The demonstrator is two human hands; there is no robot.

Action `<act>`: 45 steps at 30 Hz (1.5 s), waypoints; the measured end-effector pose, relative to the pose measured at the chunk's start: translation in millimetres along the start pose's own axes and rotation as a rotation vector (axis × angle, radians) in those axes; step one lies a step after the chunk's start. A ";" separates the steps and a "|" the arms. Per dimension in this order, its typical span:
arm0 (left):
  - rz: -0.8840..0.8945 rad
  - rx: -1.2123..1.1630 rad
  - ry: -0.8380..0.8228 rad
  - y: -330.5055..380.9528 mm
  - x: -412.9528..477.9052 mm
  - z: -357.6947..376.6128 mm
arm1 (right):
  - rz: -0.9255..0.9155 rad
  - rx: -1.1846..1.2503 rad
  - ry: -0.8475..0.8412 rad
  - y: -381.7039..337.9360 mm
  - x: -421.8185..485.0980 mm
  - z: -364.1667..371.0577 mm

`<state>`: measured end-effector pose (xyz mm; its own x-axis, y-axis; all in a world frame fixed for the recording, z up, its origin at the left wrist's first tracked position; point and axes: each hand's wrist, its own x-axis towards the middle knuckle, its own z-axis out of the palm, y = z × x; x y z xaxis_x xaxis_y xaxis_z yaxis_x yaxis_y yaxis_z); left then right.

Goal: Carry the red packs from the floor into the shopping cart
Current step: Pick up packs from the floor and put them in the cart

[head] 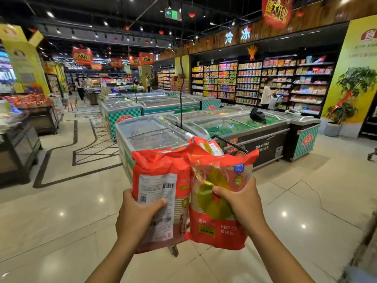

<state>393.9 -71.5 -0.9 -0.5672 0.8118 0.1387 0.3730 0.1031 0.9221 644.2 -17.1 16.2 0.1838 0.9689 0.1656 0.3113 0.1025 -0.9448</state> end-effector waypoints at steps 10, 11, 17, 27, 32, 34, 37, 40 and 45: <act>-0.048 -0.024 0.006 -18.2 144.8 59.7 | -0.008 -0.011 0.006 12.2 134.1 78.3; -0.052 -0.031 -0.004 -20.1 163.2 66.9 | -0.012 -0.019 0.009 12.1 150.1 87.8; -0.073 -0.084 -0.038 -19.4 266.8 105.4 | -0.028 -0.048 0.043 2.8 242.4 135.3; -0.039 -0.114 -0.085 -16.3 391.5 156.7 | -0.050 -0.008 0.086 6.8 354.7 181.5; -0.091 -0.123 -0.057 -35.0 445.4 181.3 | -0.052 0.028 0.142 23.4 420.6 200.6; -0.112 -0.107 -0.044 -44.7 469.4 190.7 | -0.023 0.034 0.128 31.6 449.8 210.5; -0.139 -0.087 -0.032 -59.9 507.2 209.4 | 0.021 0.056 0.069 49.4 500.1 233.5; -0.186 -0.079 -0.011 -74.2 547.7 234.3 | 0.047 0.056 0.023 70.5 556.2 263.7; -0.337 -0.063 0.021 -96.4 622.3 285.7 | 0.094 -0.028 -0.079 111.0 663.3 321.0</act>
<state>214.7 587.9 -106.8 -0.6662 0.7259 -0.1708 0.1165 0.3275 0.9376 501.3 709.2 -69.6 0.1398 0.9888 0.0526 0.3226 0.0048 -0.9465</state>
